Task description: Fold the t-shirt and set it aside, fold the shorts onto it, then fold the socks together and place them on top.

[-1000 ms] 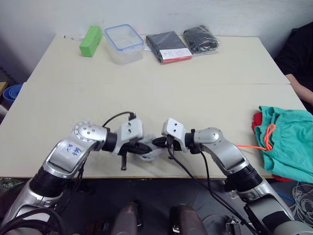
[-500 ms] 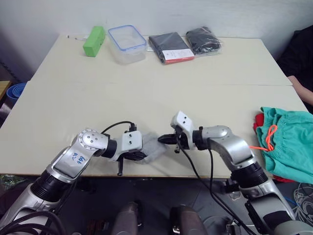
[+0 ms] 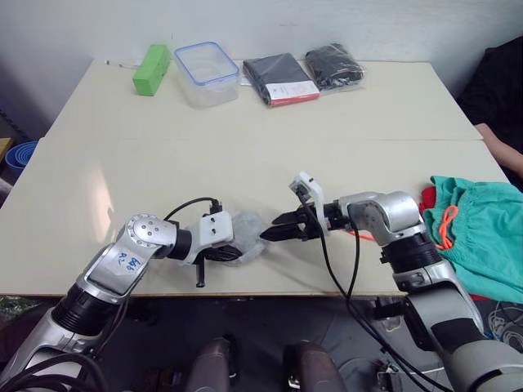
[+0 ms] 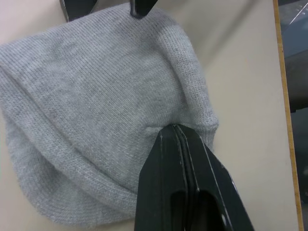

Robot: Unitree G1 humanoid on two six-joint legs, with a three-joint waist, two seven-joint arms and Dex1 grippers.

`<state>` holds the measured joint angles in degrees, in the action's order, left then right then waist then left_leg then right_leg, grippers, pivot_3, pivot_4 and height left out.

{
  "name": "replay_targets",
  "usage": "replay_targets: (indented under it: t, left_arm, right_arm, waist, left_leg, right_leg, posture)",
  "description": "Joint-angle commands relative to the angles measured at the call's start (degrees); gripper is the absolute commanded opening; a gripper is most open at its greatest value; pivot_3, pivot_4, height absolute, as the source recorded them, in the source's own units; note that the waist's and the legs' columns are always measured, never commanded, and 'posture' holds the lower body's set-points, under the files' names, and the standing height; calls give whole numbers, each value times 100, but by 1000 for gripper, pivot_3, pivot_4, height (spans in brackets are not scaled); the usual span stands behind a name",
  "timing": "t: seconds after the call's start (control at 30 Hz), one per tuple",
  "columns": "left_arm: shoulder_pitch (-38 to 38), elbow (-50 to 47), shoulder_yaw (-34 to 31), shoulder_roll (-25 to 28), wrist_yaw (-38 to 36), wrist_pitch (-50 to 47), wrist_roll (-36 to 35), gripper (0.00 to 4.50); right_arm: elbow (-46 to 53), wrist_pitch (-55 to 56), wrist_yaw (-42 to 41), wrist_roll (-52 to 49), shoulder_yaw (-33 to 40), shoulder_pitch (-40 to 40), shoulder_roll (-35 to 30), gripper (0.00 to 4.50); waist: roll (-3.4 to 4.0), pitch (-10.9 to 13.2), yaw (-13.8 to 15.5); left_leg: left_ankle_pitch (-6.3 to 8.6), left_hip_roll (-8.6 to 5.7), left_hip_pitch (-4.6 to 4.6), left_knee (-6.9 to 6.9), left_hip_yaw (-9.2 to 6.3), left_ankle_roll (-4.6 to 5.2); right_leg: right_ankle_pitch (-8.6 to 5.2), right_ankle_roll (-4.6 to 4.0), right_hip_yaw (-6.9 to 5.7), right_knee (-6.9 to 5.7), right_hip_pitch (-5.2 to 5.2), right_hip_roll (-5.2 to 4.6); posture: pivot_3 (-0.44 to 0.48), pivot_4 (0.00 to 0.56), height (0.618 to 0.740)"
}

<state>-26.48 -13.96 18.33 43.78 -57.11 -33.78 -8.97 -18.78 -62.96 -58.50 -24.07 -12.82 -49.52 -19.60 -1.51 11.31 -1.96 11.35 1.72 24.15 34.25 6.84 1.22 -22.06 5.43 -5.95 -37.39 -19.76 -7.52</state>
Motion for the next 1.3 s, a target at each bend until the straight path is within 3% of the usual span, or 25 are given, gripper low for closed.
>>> replay_targets:
  t: [0.03, 0.1, 0.2, 0.57, 0.73, 0.87, 1.03, 1.27, 1.3]
  left_arm:
    - [55, -51, -38, 88, 56, -45, 151, 0]
    - [52, -62, -47, 99, 56, -49, 154, 0]
    - [46, -58, -65, 105, 61, -52, 160, 0]
    - [89, -18, -172, 1, 170, -79, 123, 0]
    - [-65, 243, -387, -265, 231, -131, -92, 0]
    - [-235, 290, -744, -511, -28, -194, -638, 827]
    - [-584, -38, -1465, -826, -596, -742, -2088, 2367]
    - [-1112, -45, -1723, -998, -881, -1278, -3136, 4482]
    - [-1182, -46, -1723, -1014, -897, -1301, -3211, 4482]
  right_arm:
    - [-248, -182, 56, -43, -157, -43, 287, 4472]
    - [-395, -129, 115, 96, -318, -38, 406, 4472]
    - [-507, -71, 169, 260, -498, -4, 495, 3907]
    - [118, -521, 140, -63, -194, 190, 411, 140]
    - [861, -1132, 446, -508, 591, 381, 254, 6]
    - [1802, -1936, 962, -989, 1737, 595, 91, 0]
    - [2966, -2889, 1560, -1536, 3427, 818, -187, 0]
    - [3308, -2954, 2290, -2909, 5126, 1564, -1850, 0]
    - [3201, -2954, 2341, -3065, 5302, 1688, -2169, 0]
  waist:
    - [1, 0, -7]
    - [2, -1, -9]
    - [3, -2, -20]
    - [3, -3, -12]
    - [3, -2, 39]
    - [4, 0, 52]
    - [4, 0, 55]
    - [6, 5, 84]
    - [7, 6, 88]
  left_leg:
    - [0, 0, 0, 0, 0, 0]
    - [0, 0, 0, -1, 0, -2]
    - [1, 0, 0, -2, 0, -4]
    - [7, 0, 1, -8, 1, -15]
    - [6, -1, 7, -7, 0, -11]
    - [2, -6, 31, -6, -1, -5]
    - [-10, -6, 105, 12, -9, -8]
    - [-10, -12, 104, 15, -6, -2]
    - [-10, -12, 103, 16, -5, -1]
  right_leg:
    - [0, -1, 0, -2, -3, 0]
    - [0, -2, 0, -4, -5, 0]
    - [0, -3, -1, -4, -5, 0]
    - [0, -4, -1, -3, -9, 0]
    - [0, -4, -1, 1, -12, -2]
    - [0, -4, -2, 1, -29, -8]
    - [1, -5, -11, -16, -91, -3]
    - [1, -3, -13, -3, -80, -1]
    - [2, -3, -11, -2, -80, 0]
  posture:
    - [0, 150, 740]
    - [0, 150, 740]
    - [0, 150, 740]
    - [0, 150, 740]
    - [0, 150, 740]
    - [0, 150, 740]
    - [0, 150, 740]
    - [0, 150, 740]
    - [0, 150, 740]
